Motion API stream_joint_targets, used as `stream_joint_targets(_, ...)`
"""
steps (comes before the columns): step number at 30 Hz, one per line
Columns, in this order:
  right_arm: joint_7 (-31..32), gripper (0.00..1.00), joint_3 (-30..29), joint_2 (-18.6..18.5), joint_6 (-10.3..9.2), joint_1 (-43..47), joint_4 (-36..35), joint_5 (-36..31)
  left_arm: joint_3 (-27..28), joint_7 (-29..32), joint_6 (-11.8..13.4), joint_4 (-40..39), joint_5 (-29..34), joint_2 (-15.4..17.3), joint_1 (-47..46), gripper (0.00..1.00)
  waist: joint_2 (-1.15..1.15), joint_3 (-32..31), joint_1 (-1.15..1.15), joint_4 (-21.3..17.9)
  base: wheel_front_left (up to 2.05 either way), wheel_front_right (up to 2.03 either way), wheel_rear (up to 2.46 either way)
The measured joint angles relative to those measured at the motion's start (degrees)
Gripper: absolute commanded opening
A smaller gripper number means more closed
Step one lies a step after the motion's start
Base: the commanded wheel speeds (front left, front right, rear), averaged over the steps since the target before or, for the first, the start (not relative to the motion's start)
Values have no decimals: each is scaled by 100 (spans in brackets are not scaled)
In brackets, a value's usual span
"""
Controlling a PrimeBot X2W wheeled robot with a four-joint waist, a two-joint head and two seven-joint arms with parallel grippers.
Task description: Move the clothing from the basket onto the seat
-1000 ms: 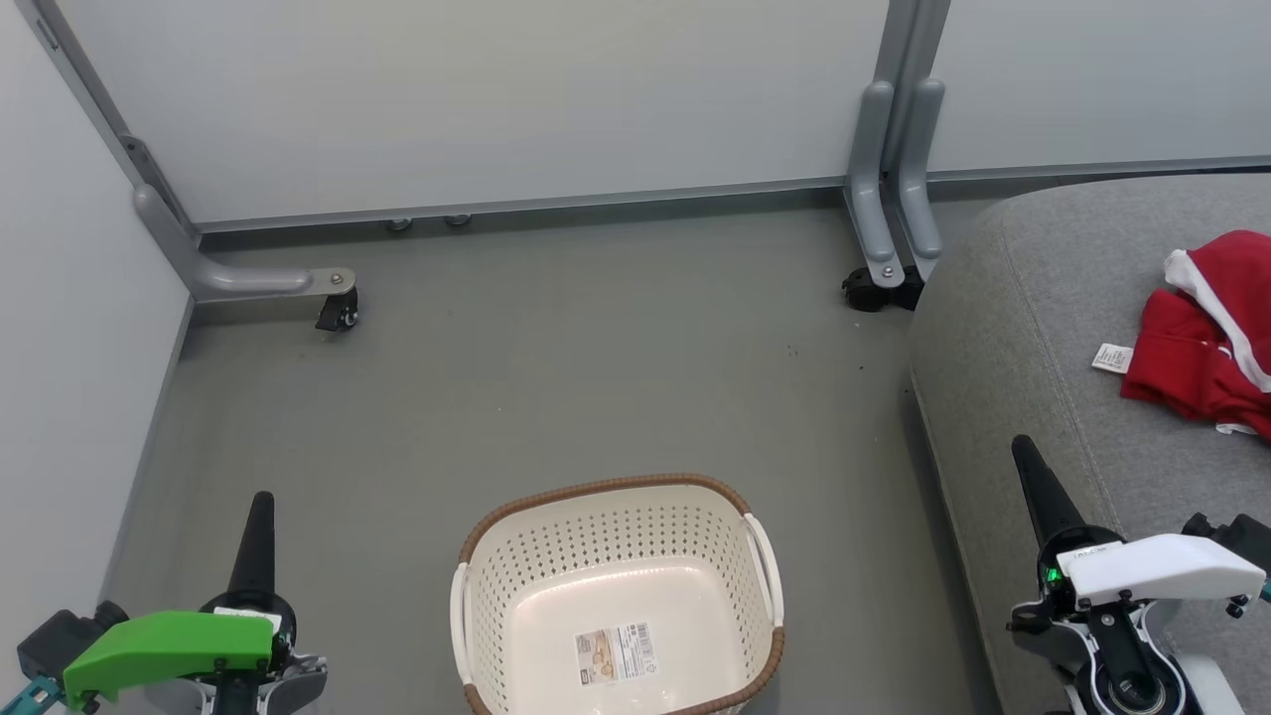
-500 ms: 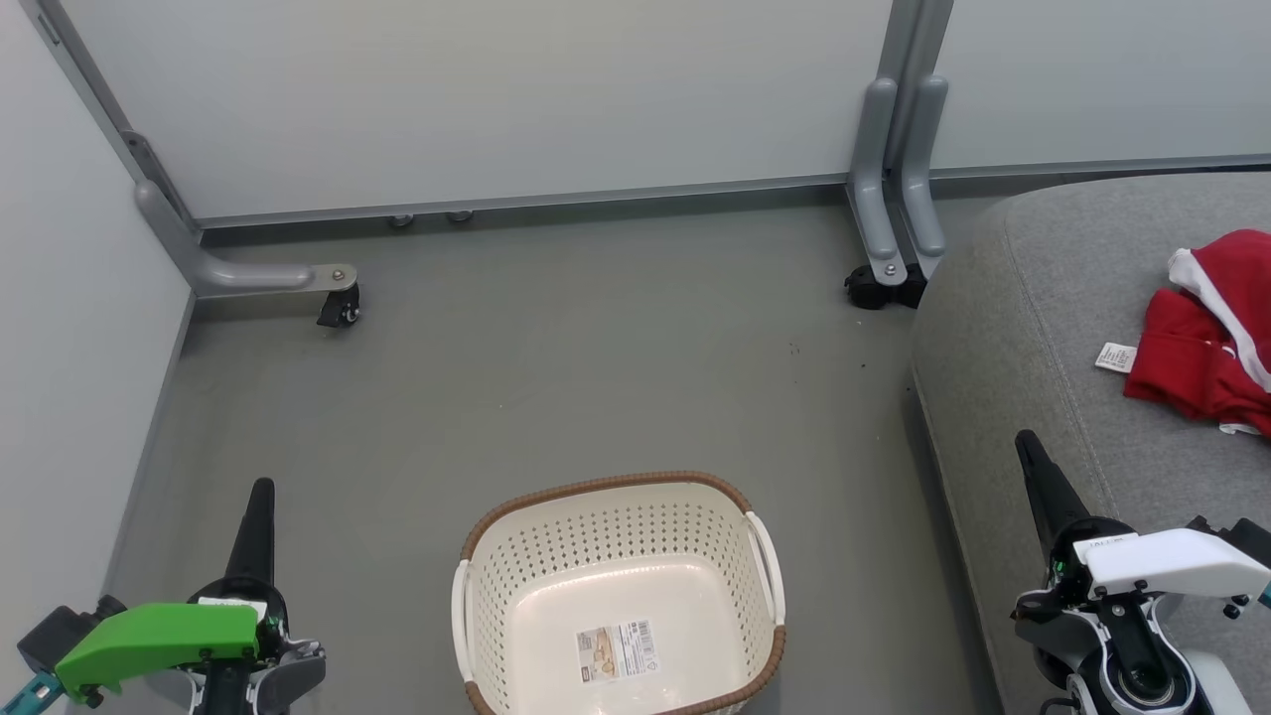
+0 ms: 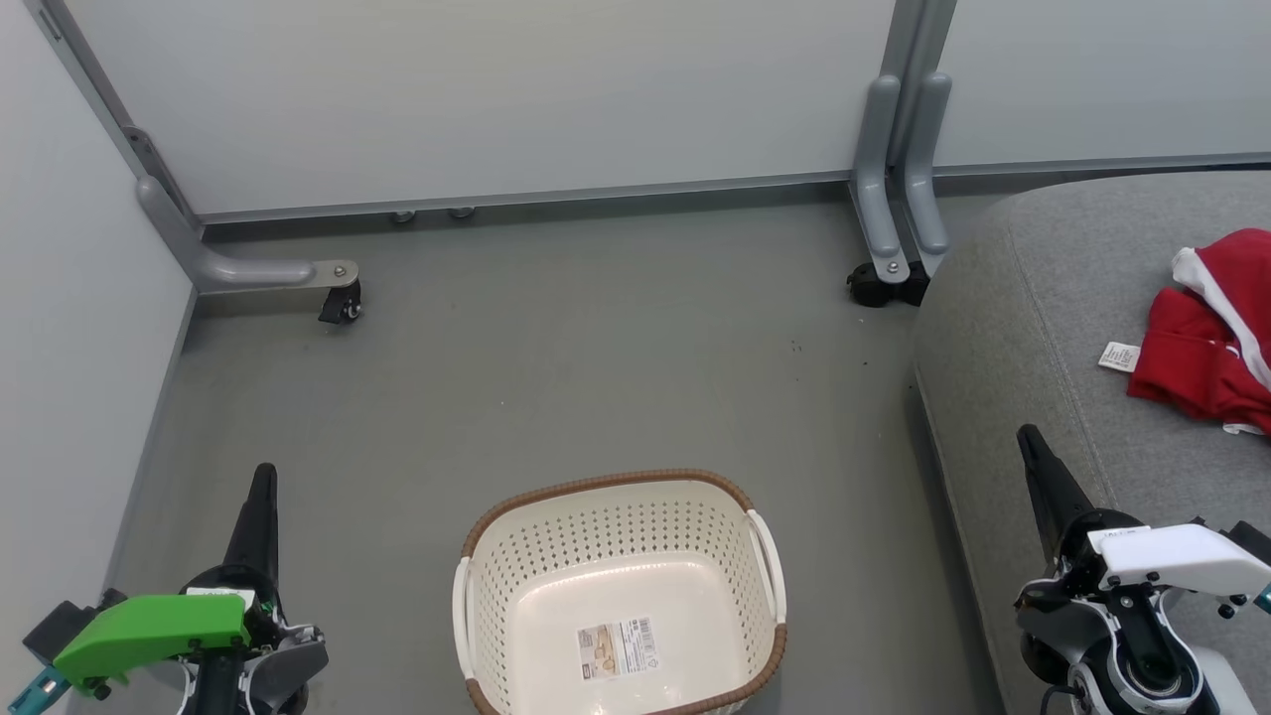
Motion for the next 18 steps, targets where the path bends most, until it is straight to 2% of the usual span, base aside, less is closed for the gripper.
stream_joint_targets(12, 63, 0, -63, 9, -1, -64, 107, 453, 60, 107, -19, -10, -436, -38, -57, 0, 0, 19, 0, 16, 0, 0, 0)
stream_joint_targets(18, 80, 0, -79, 19, -1, -81, 109, 459, 62, 108, -19, -10, -439, -43, -57, 0, 0, 19, 0, 16, 0, 0, 0)
